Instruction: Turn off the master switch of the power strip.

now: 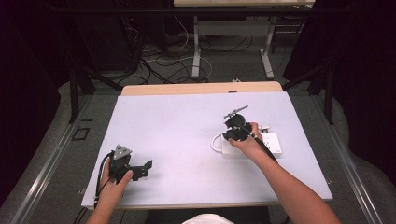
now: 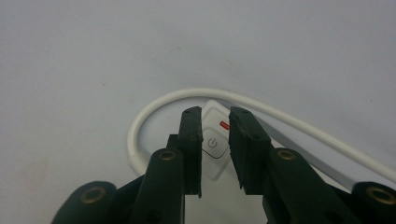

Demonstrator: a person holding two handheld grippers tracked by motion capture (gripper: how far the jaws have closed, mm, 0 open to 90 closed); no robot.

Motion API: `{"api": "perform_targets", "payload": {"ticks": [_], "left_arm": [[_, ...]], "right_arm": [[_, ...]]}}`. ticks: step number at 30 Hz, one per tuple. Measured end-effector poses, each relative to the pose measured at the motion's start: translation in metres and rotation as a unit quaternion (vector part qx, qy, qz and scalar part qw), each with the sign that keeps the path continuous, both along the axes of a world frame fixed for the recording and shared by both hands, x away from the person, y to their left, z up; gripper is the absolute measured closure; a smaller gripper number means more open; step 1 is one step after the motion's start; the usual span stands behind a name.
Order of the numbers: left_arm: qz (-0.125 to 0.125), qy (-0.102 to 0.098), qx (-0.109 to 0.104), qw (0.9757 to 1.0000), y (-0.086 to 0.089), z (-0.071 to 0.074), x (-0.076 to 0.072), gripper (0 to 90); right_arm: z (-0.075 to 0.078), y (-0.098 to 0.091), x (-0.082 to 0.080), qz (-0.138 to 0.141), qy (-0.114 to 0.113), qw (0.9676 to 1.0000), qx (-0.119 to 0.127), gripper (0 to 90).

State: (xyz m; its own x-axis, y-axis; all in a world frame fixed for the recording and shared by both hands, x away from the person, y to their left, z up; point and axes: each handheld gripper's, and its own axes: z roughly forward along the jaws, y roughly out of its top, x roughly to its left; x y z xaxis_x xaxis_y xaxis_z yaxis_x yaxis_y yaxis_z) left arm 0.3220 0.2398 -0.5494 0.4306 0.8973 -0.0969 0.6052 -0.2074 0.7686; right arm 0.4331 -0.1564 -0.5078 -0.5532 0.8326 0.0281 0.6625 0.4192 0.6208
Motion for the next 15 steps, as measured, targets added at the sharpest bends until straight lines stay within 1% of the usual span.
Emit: {"api": "perform_targets", "payload": {"ticks": [1,2,4,5,6,7,8,9,13,14,15], "left_arm": [[0.0,0.0,0.0,1.0,0.0,0.0,0.0,0.3],[0.0,0.0,0.0,1.0,0.0,0.0,0.0,0.3],[0.0,0.0,0.0,1.0,0.0,0.0,0.0,0.3],[0.0,0.0,-0.001,1.0,0.0,0.0,0.0,0.3],[0.0,0.001,0.001,1.0,0.001,0.0,0.0,0.3],[0.0,0.001,0.002,1.0,0.001,0.001,0.0,0.3],[0.0,0.001,0.001,1.0,0.001,0.001,0.0,0.3],[0.003,-0.001,-0.002,1.0,0.001,0.0,0.0,0.3],[0.0,0.001,0.002,1.0,0.001,0.0,0.0,0.3],[0.001,0.0,0.0,1.0,0.001,0.0,0.0,0.3],[0.001,0.0,-0.001,1.0,0.001,0.0,0.0,0.3]], "right_arm": [[0.003,0.0,-0.002,-0.004,0.013,0.9998,-0.011,72.0],[0.004,0.0,-0.002,-0.003,0.011,0.9998,-0.013,70.9],[0.005,0.0,-0.004,-0.006,0.011,0.9999,-0.008,67.9],[0.005,-0.001,-0.004,-0.009,0.007,0.9999,-0.009,66.3],[0.005,-0.002,-0.004,0.0,0.004,1.0,-0.003,65.0],[0.006,-0.002,-0.006,-0.004,0.004,1.0,-0.001,63.7],[0.005,-0.003,-0.007,-0.001,0.004,1.0,0.002,61.9],[0.005,-0.003,-0.008,-0.004,-0.001,1.0,0.002,60.4],[0.005,-0.007,-0.013,-0.012,-0.008,0.9999,0.009,53.7],[0.006,-0.008,-0.015,-0.014,-0.005,0.9998,0.013,52.2],[0.006,-0.01,-0.016,-0.01,-0.005,0.9998,0.014,50.7]]}}
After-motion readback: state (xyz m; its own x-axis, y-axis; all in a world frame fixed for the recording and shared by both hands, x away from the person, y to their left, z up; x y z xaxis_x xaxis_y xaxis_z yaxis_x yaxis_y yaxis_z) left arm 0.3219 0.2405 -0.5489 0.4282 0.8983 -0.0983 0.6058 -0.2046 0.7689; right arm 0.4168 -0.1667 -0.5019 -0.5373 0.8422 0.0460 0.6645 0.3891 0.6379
